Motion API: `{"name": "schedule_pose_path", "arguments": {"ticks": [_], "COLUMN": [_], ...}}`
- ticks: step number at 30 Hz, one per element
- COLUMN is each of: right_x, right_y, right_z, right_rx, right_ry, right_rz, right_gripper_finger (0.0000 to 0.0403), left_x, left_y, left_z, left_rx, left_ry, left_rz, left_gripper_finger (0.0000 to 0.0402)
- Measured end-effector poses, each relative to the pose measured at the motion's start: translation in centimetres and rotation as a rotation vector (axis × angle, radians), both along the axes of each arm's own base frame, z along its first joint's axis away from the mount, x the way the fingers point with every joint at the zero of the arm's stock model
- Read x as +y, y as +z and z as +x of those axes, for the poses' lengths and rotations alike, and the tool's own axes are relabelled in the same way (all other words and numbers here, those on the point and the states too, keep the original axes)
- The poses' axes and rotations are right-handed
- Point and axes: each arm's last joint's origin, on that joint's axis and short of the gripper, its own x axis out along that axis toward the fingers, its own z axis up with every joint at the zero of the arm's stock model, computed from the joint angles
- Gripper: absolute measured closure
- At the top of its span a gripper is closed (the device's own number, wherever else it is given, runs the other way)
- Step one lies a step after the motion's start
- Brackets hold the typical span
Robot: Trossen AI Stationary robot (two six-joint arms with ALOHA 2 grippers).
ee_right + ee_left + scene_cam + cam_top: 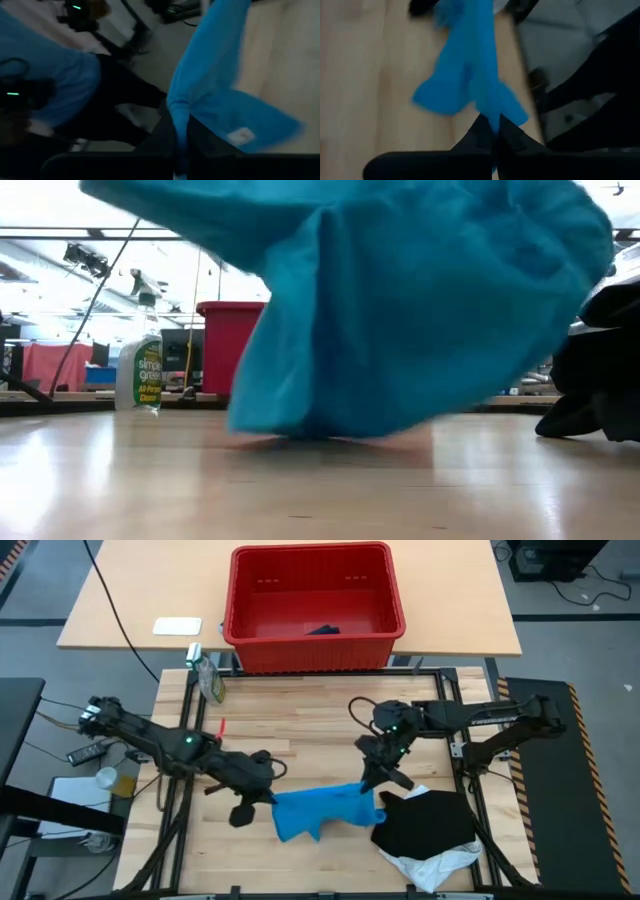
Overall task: Fold laundry
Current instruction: Fold the blue shorts
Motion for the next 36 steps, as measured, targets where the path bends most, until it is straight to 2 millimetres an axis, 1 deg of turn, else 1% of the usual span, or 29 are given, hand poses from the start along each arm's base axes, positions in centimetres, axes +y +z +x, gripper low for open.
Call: {"name": "schedule_pose_path", "arguments": {"ticks": [2,4,6,8,10,12,14,16,18,20,21,24,26,29,33,36], "right_x": [-0.5,-1.7,-3.4,-5.5,-7.7,-9.5,-10.6,-11.1,-10.8,-10.3,-9.9,-8.5,-7.4,-5.6,-3.4,-2.4], "right_y": [-0.9,-2.1,-3.0,-3.6,-3.4,-2.9,-2.1,-1.3,-1.0,-1.2,-1.7,-4.4,-7.0,-9.8,-11.7,-11.9], "right_z": [0.3,0.6,1.1,1.5,1.9,2.1,1.8,1.6,1.4,1.3,1.2,1.2,1.0,0.7,0.0,-0.1], "right_rx": [0.016,0.039,0.049,0.04,0.008,-0.029,-0.05,-0.056,-0.068,-0.069,-0.048,0.058,0.145,0.216,0.281,0.306], "right_ry": [-0.053,-0.142,-0.244,-0.364,-0.496,-0.611,-0.675,-0.698,-0.664,-0.58,-0.531,-0.428,-0.359,-0.279,-0.216,-0.205], "right_rz": [-0.099,-0.25,-0.432,-0.646,-0.834,-0.945,-0.974,-0.97,-0.94,-0.877,-0.829,-0.691,-0.628,-0.548,-0.514,-0.478], "right_gripper_finger": [0.0383,0.0383,0.0383,0.0383,0.0383,0.0383,0.0383,0.0383,0.0383,0.0383,0.0383,0.0383,0.0383,0.0383,0.0383,0.0383], "left_x": [0.9,2.1,3.9,6.0,8.2,9.9,11.0,11.4,11.3,11.0,10.7,9.3,8.1,6.2,4.2,3.3], "left_y": [-1.6,-3.1,-4.1,-4.3,-3.7,-2.3,-0.8,0.5,1.2,1.1,0.7,-1.6,-3.9,-6.9,-9.3,-9.6], "left_z": [0.1,0.2,-0.1,-0.2,-0.4,-0.3,-0.2,-0.1,0.0,0.0,0.1,0.3,0.5,0.7,0.5,0.5], "left_rx": [0.082,0.129,0.185,0.207,0.224,0.207,0.189,0.163,0.141,0.138,0.141,0.158,0.161,0.113,0.063,0.026], "left_ry": [0.035,0.094,0.209,0.348,0.472,0.559,0.58,0.575,0.557,0.506,0.48,0.423,0.403,0.394,0.335,0.306], "left_rz": [0.04,0.121,0.257,0.444,0.636,0.761,0.817,0.843,0.831,0.782,0.742,0.587,0.512,0.414,0.29,0.235], "left_gripper_finger": [0.0401,0.0401,0.0401,0.0401,0.0401,0.0401,0.0401,0.0401,0.0401,0.0401,0.0401,0.0401,0.0401,0.0401,0.0401,0.0401]}}
